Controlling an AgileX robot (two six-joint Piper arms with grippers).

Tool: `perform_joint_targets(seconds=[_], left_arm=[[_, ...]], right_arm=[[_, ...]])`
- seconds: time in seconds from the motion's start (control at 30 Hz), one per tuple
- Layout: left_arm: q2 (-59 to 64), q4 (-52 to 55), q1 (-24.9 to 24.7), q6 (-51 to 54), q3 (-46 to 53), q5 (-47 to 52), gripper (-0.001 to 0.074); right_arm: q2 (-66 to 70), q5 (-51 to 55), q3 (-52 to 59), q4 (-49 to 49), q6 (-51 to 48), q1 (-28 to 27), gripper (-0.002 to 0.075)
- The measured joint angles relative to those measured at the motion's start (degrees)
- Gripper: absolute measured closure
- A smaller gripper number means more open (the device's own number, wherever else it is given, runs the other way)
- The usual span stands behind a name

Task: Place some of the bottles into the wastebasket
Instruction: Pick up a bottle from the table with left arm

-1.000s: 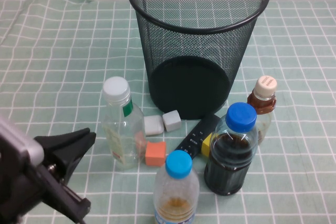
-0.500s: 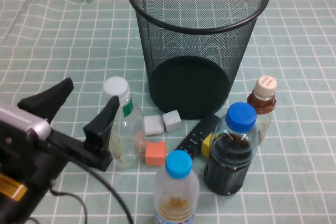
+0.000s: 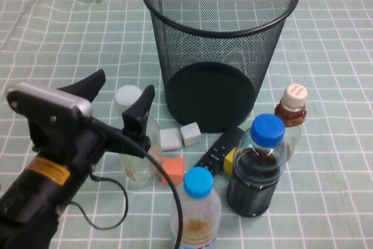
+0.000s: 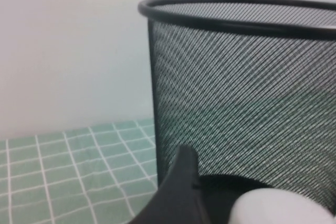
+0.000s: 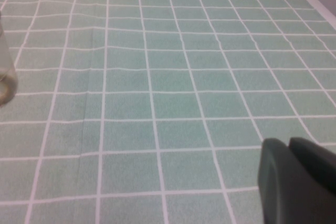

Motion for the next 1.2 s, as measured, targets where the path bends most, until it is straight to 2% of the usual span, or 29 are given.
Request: perform_joint_targets(seconds=[0.33,0.4,0.53,0.7,0.8,0.93,1.07,1.2], left_arm=[[6.2,0.7,2.3,-0.4,-2.7,4.7,0.0146],[6.9,1.5,2.3,-0.7,-2.8,5.0,0.0201],[7.4,2.2,2.3,-1.1,-2.8,5.3,0.04],[6.6,1.9,2.3,0.7,-3.2,7.7,0.04],[2.8,-1.7,2.5,6.5,-5.6,17.3,0.04],[-4.1,-11.1,4.7,18.0,-14.0,38.5,0.04],[-8.6,-14.2,11.1,21.8,-25.6,62.4,0.04],[-8.2,-13.8,18.7,21.6,-38.5,80.7,0.04]], right_arm=[[0.0,0.0,0.0,0.0,0.0,0.0,0.0734],[0.0,0.0,0.0,0.0,0.0,0.0,0.0734],[0.0,0.0,0.0,0.0,0.0,0.0,0.0734],[0.0,0.0,0.0,0.0,0.0,0.0,0.0734],[0.0,0.0,0.0,0.0,0.0,0.0,0.0734],[0.0,0.0,0.0,0.0,0.0,0.0,0.0734],[0.0,0.0,0.0,0.0,0.0,0.0,0.0734],[0.0,0.0,0.0,0.0,0.0,0.0,0.0734]])
